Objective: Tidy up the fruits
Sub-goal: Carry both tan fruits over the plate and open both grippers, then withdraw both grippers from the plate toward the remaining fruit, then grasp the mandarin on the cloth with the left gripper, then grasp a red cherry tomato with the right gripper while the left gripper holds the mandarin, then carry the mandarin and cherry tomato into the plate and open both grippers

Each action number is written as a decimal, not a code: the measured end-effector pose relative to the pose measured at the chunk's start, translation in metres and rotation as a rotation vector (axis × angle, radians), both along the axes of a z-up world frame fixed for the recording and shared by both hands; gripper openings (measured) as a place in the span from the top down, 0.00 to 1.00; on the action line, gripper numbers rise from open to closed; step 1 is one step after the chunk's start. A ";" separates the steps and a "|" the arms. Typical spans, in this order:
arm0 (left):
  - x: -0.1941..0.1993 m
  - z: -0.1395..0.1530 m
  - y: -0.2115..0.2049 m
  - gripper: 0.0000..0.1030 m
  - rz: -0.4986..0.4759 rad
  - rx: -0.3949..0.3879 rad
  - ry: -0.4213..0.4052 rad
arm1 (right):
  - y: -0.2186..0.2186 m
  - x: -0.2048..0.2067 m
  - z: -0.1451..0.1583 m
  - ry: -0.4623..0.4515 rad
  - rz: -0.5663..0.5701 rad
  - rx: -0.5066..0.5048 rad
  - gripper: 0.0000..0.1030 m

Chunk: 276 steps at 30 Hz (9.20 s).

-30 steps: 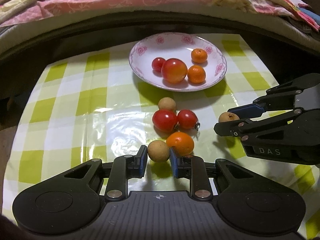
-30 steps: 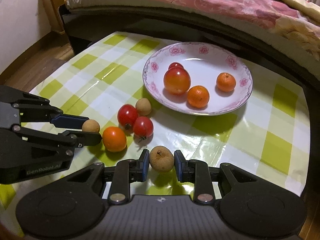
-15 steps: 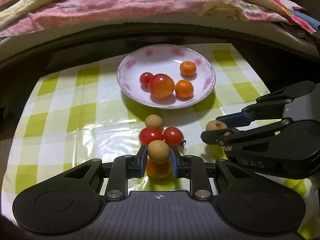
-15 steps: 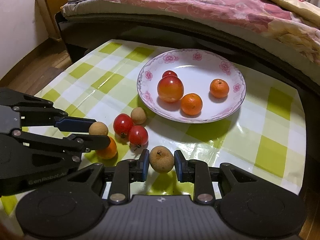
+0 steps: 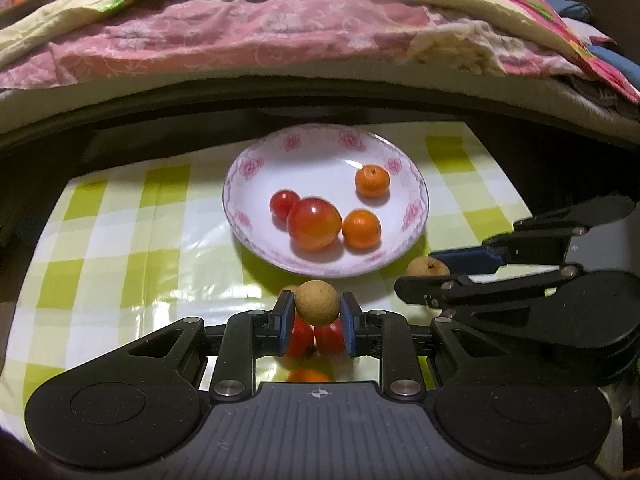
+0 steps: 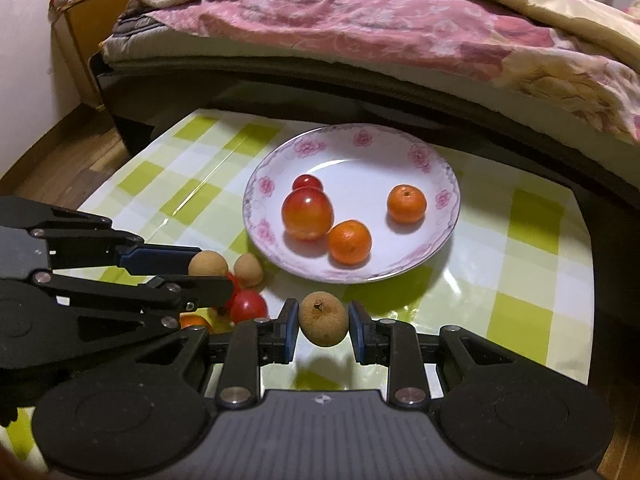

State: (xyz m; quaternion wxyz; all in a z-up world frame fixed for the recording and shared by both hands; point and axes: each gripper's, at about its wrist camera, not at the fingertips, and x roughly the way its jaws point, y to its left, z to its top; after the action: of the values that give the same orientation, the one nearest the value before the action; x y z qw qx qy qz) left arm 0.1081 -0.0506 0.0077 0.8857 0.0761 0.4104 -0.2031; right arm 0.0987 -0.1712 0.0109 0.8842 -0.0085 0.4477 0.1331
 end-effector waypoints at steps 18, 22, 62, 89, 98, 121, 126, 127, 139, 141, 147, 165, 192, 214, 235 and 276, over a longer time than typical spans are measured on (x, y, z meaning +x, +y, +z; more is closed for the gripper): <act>0.044 -0.009 -0.013 0.71 0.027 -0.008 -0.016 | -0.010 0.047 -0.008 -0.025 -0.047 -0.040 0.71; 0.052 -0.016 -0.012 0.70 0.041 -0.004 -0.004 | -0.010 0.055 -0.013 -0.028 -0.041 -0.050 0.71; 0.065 0.000 -0.007 0.49 0.086 -0.051 -0.029 | -0.024 0.099 0.006 -0.074 -0.127 0.083 0.63; 0.017 0.025 -0.002 0.43 0.071 -0.027 -0.072 | -0.016 0.039 0.030 -0.112 -0.119 0.093 0.63; 0.000 0.028 0.002 0.41 0.071 -0.020 -0.076 | -0.011 0.016 0.033 -0.107 -0.110 0.102 0.63; -0.031 0.031 0.004 0.40 0.047 0.012 -0.065 | -0.005 -0.015 0.031 -0.079 -0.110 0.102 0.63; -0.038 0.023 0.003 0.39 0.032 0.024 -0.040 | -0.002 -0.022 0.027 -0.057 -0.102 0.093 0.63; -0.039 0.021 0.003 0.39 0.029 0.027 -0.032 | -0.002 -0.023 0.025 -0.048 -0.100 0.090 0.63; -0.037 -0.010 0.007 0.38 0.025 0.033 0.066 | -0.010 -0.024 0.007 0.023 -0.122 0.054 0.63; -0.035 -0.014 0.009 0.38 0.031 0.027 0.076 | -0.011 -0.023 0.004 0.035 -0.122 0.052 0.63; -0.027 -0.027 0.009 0.39 0.044 0.022 0.091 | -0.010 -0.019 -0.001 0.054 -0.104 0.051 0.63; -0.021 -0.038 0.011 0.58 0.053 0.033 0.101 | 0.000 -0.009 -0.013 0.086 -0.047 0.045 0.63; -0.031 -0.037 0.036 0.57 0.054 0.021 0.140 | 0.055 0.017 -0.040 0.055 0.211 0.001 0.63; -0.031 -0.038 0.033 0.57 0.035 0.050 0.127 | 0.059 0.017 -0.038 0.045 0.207 -0.024 0.71; -0.032 -0.036 0.030 0.58 0.016 0.068 0.112 | 0.055 0.012 -0.031 0.016 0.195 -0.036 0.71; -0.003 -0.010 0.004 0.58 0.004 0.038 -0.016 | 0.016 0.004 0.006 -0.136 0.034 -0.047 0.71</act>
State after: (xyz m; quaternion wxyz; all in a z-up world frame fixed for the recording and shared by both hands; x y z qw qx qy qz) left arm 0.1055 -0.0469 -0.0028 0.8878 0.0934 0.4073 -0.1928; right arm 0.1026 -0.1553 0.0169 0.9098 -0.0457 0.3893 0.1365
